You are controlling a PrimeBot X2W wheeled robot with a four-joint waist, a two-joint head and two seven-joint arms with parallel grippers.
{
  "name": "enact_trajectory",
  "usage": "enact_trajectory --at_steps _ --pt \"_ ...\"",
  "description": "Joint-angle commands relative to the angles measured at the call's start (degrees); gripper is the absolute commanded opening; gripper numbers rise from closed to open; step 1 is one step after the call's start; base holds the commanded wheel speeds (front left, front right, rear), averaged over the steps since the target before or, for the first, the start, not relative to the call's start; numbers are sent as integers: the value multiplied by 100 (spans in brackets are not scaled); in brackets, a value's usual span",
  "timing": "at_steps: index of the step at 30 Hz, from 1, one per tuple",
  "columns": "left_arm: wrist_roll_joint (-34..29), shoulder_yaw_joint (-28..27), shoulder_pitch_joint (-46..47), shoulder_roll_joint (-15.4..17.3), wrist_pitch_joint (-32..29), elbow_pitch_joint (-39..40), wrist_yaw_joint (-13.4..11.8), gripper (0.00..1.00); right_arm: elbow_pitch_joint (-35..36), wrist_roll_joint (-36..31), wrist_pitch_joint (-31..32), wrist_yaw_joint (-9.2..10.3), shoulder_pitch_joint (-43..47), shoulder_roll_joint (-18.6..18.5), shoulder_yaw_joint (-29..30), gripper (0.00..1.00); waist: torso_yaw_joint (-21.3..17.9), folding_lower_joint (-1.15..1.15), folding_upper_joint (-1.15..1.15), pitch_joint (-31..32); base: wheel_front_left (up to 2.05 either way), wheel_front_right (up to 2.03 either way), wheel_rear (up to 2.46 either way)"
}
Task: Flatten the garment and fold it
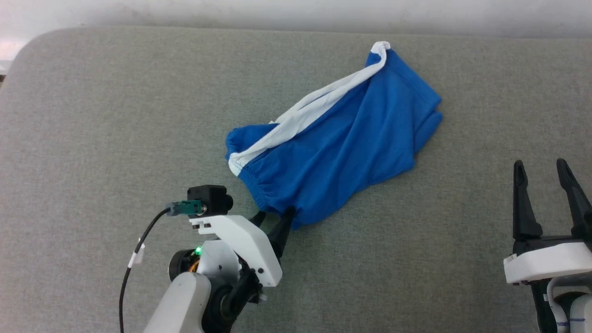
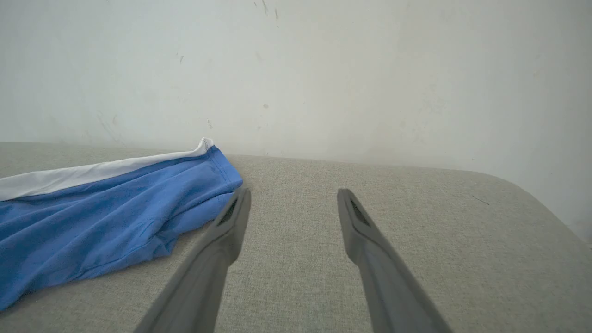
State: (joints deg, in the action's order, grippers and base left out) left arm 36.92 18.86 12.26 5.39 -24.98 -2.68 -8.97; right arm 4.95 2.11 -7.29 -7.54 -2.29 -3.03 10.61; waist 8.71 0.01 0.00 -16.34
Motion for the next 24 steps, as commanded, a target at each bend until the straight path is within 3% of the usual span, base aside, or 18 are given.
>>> enact_trajectory --at_steps 1,15,16,17,18,24 --pt "62 -3 117 -37 -36 -41 -44 100 -14 23 -52 5 -80 15 -7 100 -30 -1 0 -45 0 0 0" --pt "351 219 441 -131 -444 -931 -92 100 -180 56 -81 5 -268 15 -107 100 -173 -1 0 -252 0 0 0" --pt "329 242 464 -124 -427 -989 -71 93 -197 61 -90 5 -275 15 -109 100 -190 -1 0 -265 0 0 0" --pt "324 247 481 -126 -391 -1044 -54 27 -215 65 -98 5 -278 15 -104 100 -204 -1 0 -273 0 0 0" --pt "332 259 494 -130 -363 -1096 -21 0 -234 66 -108 5 -277 15 -100 100 -216 -1 0 -273 0 0 0" --pt "393 199 454 -139 -48 -1277 117 0 -324 41 -117 5 -222 15 -73 100 -221 -1 0 -144 0 0 0"
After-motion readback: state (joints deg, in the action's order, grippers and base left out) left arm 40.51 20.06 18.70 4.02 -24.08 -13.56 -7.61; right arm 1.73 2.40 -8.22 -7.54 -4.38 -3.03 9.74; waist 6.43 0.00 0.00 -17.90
